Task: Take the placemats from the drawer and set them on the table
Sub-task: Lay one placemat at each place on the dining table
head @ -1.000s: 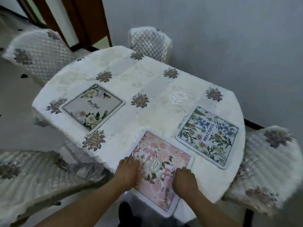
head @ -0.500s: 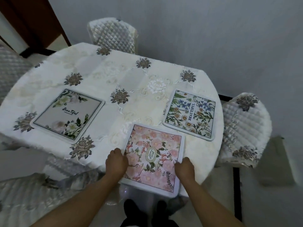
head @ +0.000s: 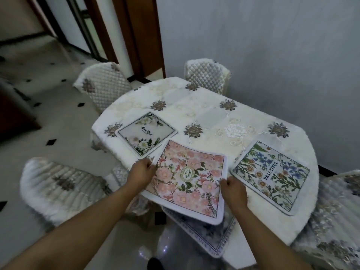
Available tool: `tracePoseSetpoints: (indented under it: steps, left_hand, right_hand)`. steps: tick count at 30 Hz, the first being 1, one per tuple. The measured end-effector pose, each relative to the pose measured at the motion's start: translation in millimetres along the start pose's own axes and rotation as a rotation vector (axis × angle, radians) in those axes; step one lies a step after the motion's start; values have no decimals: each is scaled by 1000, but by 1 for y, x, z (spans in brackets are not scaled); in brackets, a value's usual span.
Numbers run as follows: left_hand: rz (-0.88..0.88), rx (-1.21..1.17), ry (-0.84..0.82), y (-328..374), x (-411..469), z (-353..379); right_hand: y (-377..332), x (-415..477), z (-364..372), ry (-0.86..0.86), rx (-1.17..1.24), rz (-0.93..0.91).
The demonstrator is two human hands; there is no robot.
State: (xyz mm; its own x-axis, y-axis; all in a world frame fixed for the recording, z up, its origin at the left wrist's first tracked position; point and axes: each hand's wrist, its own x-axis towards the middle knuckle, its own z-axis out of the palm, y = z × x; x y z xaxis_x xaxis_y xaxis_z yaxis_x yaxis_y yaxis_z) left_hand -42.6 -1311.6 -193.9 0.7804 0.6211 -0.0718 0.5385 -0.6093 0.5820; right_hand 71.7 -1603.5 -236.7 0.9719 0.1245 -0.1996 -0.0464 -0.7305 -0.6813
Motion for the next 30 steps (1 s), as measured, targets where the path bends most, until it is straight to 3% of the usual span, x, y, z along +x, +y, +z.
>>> tracePoseSetpoints:
  steps: [9,19,30]
  left_hand:
    - [-172,38,258,-105,-61,-131]
    - [-415,-75,451,-303,-142,-271]
    - [-473,-164,498,-493,-160,-402]
  right_hand:
    - [-143,-29,71,-208,-58,-345]
    - [-306,-160,227,-310,-59,-571]
    - [-446,-270,378,-410,-89,-605]
